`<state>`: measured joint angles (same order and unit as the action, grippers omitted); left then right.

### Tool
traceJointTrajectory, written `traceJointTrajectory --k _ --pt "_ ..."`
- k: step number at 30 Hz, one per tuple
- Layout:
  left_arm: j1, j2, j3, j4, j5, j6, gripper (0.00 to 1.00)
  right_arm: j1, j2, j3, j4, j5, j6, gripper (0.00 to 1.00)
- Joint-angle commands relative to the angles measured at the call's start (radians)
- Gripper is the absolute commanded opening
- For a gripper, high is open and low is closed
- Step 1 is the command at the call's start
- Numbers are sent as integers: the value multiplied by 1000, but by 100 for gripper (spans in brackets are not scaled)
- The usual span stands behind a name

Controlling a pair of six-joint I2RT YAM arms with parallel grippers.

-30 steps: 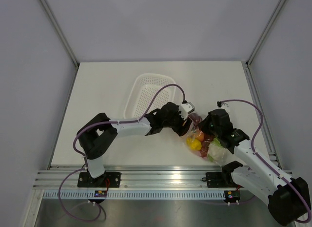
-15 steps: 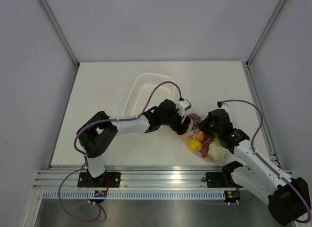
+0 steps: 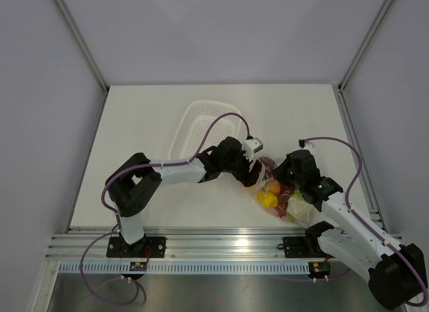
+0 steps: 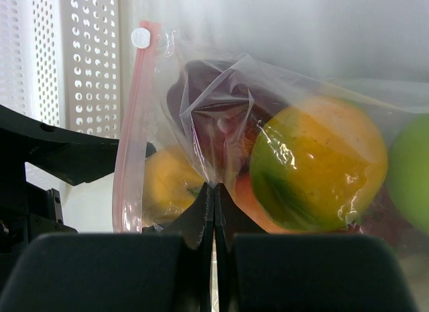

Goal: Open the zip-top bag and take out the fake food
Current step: Pick up the fake fruit from the zipper food storage bag.

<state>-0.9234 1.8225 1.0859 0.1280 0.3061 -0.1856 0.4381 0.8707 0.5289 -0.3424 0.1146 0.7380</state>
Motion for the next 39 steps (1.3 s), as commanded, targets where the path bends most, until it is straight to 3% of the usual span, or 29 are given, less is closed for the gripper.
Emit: traceJointTrajectory --k 1,11,21,29,39 --pt "3 -19 -20 -79 30 -3 75 -7 -12 5 8 26 4 0" --pt "3 -17 -17 -93 47 -6 77 -7 -12 5 3 31 6 0" --pt "3 -21 -15 -108 19 2 46 -6 -19 6 -3 37 8 0" --pt "3 -212 -141 102 -145 -49 40 -9 -45 5 -41 120 46 0" --pt "1 -258 -196 324 -297 -143 40 -9 -33 0 -18 88 34 0"
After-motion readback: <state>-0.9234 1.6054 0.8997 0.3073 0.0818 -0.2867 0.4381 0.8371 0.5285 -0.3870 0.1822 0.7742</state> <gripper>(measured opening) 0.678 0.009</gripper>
